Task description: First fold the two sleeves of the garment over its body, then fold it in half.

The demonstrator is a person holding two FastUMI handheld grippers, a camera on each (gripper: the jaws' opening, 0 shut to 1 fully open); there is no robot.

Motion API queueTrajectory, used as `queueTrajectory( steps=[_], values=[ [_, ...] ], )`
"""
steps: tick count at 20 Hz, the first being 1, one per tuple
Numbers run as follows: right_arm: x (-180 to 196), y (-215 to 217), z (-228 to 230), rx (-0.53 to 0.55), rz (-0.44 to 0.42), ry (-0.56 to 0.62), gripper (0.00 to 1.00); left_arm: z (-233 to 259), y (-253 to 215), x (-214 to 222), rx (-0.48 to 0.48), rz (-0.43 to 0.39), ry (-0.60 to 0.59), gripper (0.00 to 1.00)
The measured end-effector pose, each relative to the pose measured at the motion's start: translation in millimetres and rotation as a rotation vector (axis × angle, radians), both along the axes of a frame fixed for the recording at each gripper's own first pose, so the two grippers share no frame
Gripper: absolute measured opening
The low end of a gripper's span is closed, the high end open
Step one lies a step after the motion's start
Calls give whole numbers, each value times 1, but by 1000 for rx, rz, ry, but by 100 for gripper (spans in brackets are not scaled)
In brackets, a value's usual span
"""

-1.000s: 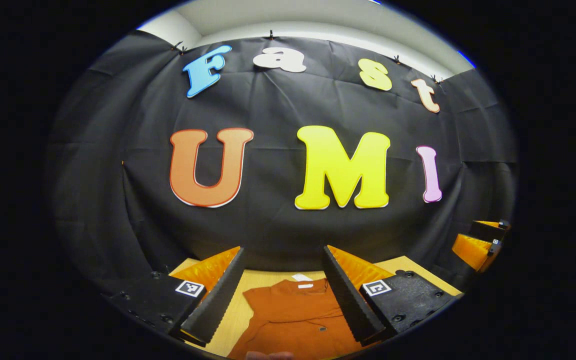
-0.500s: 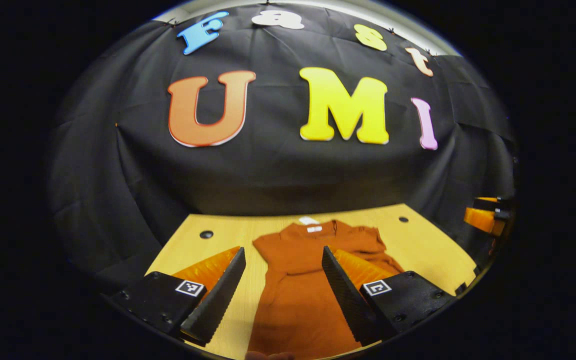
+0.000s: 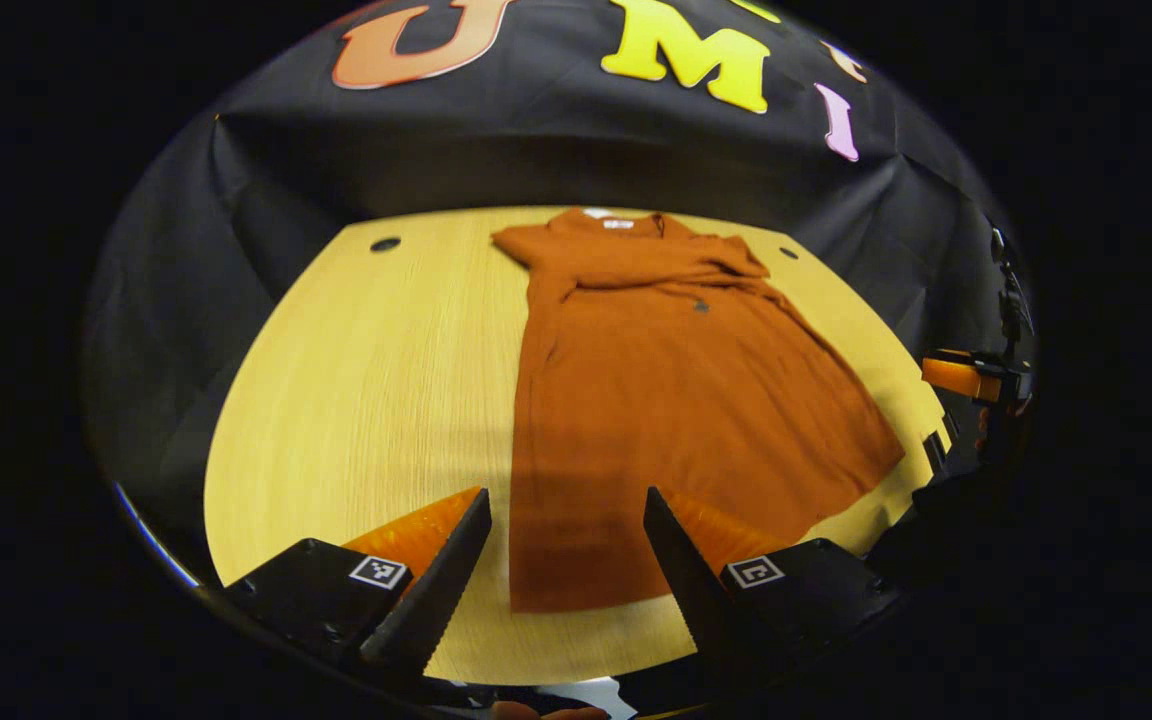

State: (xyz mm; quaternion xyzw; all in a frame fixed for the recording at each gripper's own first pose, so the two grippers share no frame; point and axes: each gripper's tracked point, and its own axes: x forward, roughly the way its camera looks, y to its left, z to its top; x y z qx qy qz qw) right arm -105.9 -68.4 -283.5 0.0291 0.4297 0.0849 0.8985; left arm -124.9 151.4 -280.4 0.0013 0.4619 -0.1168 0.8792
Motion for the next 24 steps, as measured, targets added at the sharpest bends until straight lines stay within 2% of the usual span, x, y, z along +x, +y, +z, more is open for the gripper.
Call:
queueTrajectory(
  steps=[6, 9, 10, 13, 14, 15, 16, 18, 19, 20, 21, 23, 24],
  values=[
    [-42, -1, -62, -49, 9, 155, 98, -24, 8, -16, -89, 112, 90, 100],
    [-53, 4, -76, -36, -6, 200, 98, -33, -1, -28, -128, 127, 144, 99],
    [-56, 4, -78, -37, -11, 218, 98, -30, -2, -22, -131, 123, 111, 99],
    [-53, 6, -78, -51, -4, 211, 98, -33, -13, -23, -168, 133, 129, 100],
    [-52, 6, -82, -69, -3, 210, 95, -31, -18, -23, -189, 138, 127, 98],
    [-48, 7, -81, -71, 1, 208, 87, -31, -26, -23, -221, 143, 138, 95],
    [-45, 10, -81, -59, -1, 203, 70, -31, -35, -21, -254, 149, 139, 91],
    [-43, 12, -84, -28, -24, 198, 34, -31, -46, -19, -290, 156, 140, 76],
    [-40, 15, -83, -5, -36, 195, 28, -36, -48, -17, -282, 156, 149, 70],
    [-39, 17, -83, 19, -49, 197, 17, -39, -48, -16, -274, 152, 151, 77],
    [-37, 18, -83, 27, -56, 199, 8, -41, -43, -14, -244, 163, 155, 55],
    [-36, 19, -83, 15, -46, 205, 5, -41, -45, -11, -253, 164, 161, 12],
    [-35, 20, -83, 10, -31, 203, 7, -41, -45, -11, -249, 162, 159, 10]
  ],
)
